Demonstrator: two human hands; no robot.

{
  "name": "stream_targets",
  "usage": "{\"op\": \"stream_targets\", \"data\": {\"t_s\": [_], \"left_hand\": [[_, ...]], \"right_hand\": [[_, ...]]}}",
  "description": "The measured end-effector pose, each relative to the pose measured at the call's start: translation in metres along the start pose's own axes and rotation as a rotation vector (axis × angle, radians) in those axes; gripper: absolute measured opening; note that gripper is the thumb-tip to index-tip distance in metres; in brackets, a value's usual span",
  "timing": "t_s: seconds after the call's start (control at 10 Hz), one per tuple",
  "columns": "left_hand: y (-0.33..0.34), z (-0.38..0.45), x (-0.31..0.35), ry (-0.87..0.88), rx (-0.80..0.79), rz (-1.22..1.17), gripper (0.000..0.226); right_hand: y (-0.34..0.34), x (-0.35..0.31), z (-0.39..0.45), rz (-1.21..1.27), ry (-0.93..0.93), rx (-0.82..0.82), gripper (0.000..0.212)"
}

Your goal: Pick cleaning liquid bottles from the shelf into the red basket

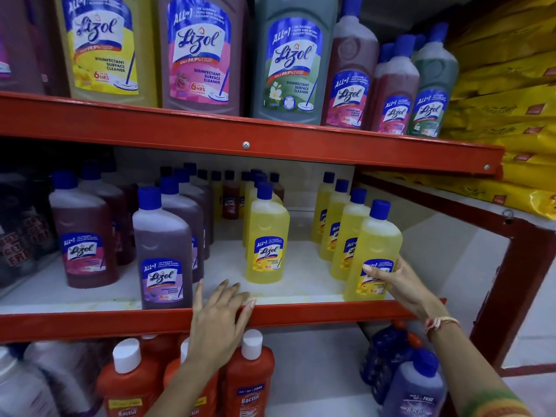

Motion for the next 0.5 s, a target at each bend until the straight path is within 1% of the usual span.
{"op": "stream_targets", "data": {"t_s": [0.1, 0.2, 0.3, 0.4, 0.5], "left_hand": [[0.000, 0.000, 0.001, 0.006, 0.004, -0.001, 0.066], [-0.001, -0.001, 0.000, 0.003, 0.000, -0.001, 0.065], [-0.002, -0.001, 0.002, -0.001, -0.027, 0.026, 0.064], [0.002, -0.006, -0.001, 0.004, -0.086, 0.027, 0.065], [-0.017, -0.010, 0.003, 0.054, 0.021, -0.042, 0.058]], "right_hand": [[-0.001, 0.002, 0.002, -0.005, 0.008, -0.004, 0.095], [0.000, 0.001, 0.004, -0.002, 0.028, -0.047, 0.098], [-0.002, -0.001, 0.003, -0.029, 0.062, -0.074, 0.101], [-0.001, -0.012, -0.001, -0.071, 0.048, -0.048, 0.102], [0.002, -0.055, -0.005, -0.257, -0.125, 0.149, 0.092]]}}
Point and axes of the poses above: each hand's wrist, its own z-axis towards the middle knuckle, its own y-axis out of the palm, x = y × z, the point moved 6 cm from there along z, towards the middle knuckle, and after that the axes turned 11 degrees about -y, right-handed, at the moved point
